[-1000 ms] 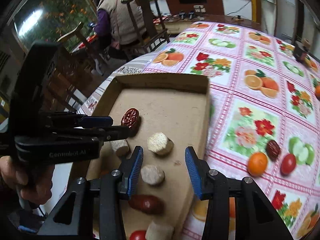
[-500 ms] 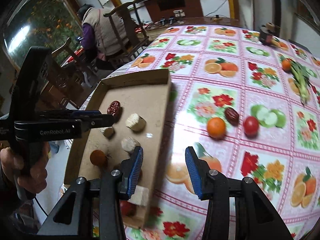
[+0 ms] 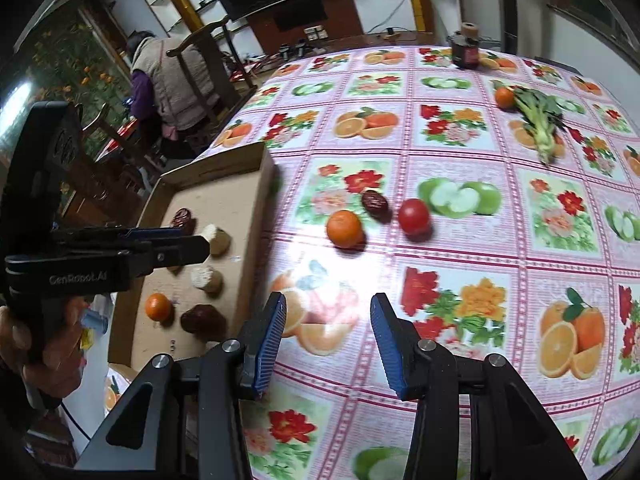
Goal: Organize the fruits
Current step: 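Grasp a mandarin orange with the left tool while the right grasps a red tomato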
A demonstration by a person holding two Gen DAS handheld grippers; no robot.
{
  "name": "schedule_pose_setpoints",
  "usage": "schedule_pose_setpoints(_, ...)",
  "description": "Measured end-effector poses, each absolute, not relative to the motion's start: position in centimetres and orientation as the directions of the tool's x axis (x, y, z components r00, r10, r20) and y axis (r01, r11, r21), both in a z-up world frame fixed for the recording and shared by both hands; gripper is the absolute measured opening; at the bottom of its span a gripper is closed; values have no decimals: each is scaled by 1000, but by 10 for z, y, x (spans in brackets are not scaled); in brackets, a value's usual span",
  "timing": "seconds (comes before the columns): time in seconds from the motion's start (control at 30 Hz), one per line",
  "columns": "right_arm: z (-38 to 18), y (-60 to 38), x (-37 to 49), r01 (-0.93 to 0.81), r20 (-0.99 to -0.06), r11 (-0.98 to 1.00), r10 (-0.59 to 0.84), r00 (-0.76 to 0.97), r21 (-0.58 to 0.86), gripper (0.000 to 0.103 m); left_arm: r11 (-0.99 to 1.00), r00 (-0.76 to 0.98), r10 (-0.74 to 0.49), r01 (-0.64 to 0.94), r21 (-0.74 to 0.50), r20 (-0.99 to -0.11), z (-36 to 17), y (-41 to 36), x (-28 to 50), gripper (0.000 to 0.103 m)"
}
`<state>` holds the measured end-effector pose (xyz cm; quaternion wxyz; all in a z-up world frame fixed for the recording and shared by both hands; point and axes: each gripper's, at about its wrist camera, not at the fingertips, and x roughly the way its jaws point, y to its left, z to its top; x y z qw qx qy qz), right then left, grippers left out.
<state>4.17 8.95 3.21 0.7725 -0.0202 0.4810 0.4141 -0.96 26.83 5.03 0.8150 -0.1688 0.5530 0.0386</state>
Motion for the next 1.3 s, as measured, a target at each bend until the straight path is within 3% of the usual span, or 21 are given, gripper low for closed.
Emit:
schedule_pose_setpoints(0.8,-13,126,138,-649,-805,688,561,194,324,46,960,287,-138,-196,-200,-948,8,222,65,43)
schedule_pose_setpoints(0.9,-22,127,146,-645,-808,687,561,178,335,38,961,276,-130,-202,-189,-952,0,222,73,43)
schedule_pose_setpoints(0.93,-25,127,148,-643,-807,683,567,167,346,30,962,266,-129,-202,-186,-955,-4,221,76,43)
schedule_pose_setpoints(1.23,-14,82,138,-587,-768,708,604,214,393,30,979,249,-77,-166,-121,-965,-20,203,94,43)
schedule_pose_setpoints(1.3,-11,69,133,-567,-759,715,612,224,409,30,980,257,-58,-167,-104,-965,-20,201,96,37)
